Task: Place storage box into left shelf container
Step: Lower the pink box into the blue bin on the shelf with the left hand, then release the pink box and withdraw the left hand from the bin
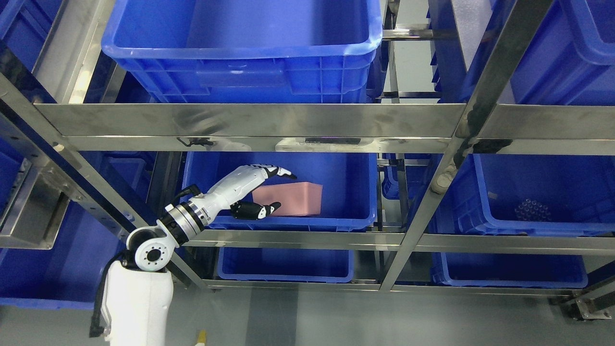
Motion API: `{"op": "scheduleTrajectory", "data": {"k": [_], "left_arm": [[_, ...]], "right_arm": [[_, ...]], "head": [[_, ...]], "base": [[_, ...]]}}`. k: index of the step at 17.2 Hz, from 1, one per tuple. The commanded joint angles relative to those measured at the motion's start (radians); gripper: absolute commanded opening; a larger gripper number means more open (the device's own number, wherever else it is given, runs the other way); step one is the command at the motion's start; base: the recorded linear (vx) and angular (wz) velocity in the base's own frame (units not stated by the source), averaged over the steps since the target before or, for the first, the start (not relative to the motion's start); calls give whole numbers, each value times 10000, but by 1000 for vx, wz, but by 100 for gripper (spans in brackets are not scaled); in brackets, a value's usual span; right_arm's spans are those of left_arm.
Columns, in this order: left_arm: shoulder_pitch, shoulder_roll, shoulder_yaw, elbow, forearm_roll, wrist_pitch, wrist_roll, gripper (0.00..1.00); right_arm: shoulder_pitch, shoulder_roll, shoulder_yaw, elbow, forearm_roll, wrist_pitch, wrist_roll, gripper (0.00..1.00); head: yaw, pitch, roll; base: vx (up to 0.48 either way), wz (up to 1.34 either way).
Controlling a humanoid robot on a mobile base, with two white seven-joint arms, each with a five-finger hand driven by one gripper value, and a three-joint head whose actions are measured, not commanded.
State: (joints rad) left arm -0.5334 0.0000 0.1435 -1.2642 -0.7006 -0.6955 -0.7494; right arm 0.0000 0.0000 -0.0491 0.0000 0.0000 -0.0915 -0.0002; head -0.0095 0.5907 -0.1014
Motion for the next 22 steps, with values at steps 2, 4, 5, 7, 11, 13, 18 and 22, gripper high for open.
{"op": "scheduleTrajectory", "data": {"k": [2, 4, 5, 7, 11, 13, 18, 22], "left_arm": [[-127, 175, 9, 784, 225, -70, 329, 79], [193, 175, -1183, 784, 1278, 52, 743, 81], [514, 175, -1919, 754, 2241, 83, 896, 81], [990, 175, -3042, 556, 3626, 160, 1431, 90], [3073, 175, -3919, -1144, 4475, 558, 5932, 100], [4025, 175, -3982, -1667, 4521, 620, 8129, 100], [4720, 175, -3478, -2498, 6314, 1981, 8292, 98], [4537, 175, -2573, -2544, 6730, 3041, 8093, 96]], "right_arm": [[77, -175, 0, -175, -31, -6, 2, 100], [77, -175, 0, -175, -31, -6, 2, 100], [77, -175, 0, -175, -31, -6, 2, 100], [77, -175, 0, -175, -31, -6, 2, 100], [77, -175, 0, -175, -31, -6, 2, 100], [77, -175, 0, -175, -31, -6, 2, 100], [77, -175, 0, -175, -31, -6, 2, 100], [77, -175, 0, -175, -31, -6, 2, 100]], "head": [[0, 0, 0], [0, 0, 0], [0, 0, 0], [0, 0, 0], [0, 0, 0], [0, 0, 0], [0, 0, 0], [0, 0, 0]], "base": [[0, 0], [0, 0], [0, 0], [0, 0], [0, 0], [0, 0], [0, 0], [0, 0]]}}
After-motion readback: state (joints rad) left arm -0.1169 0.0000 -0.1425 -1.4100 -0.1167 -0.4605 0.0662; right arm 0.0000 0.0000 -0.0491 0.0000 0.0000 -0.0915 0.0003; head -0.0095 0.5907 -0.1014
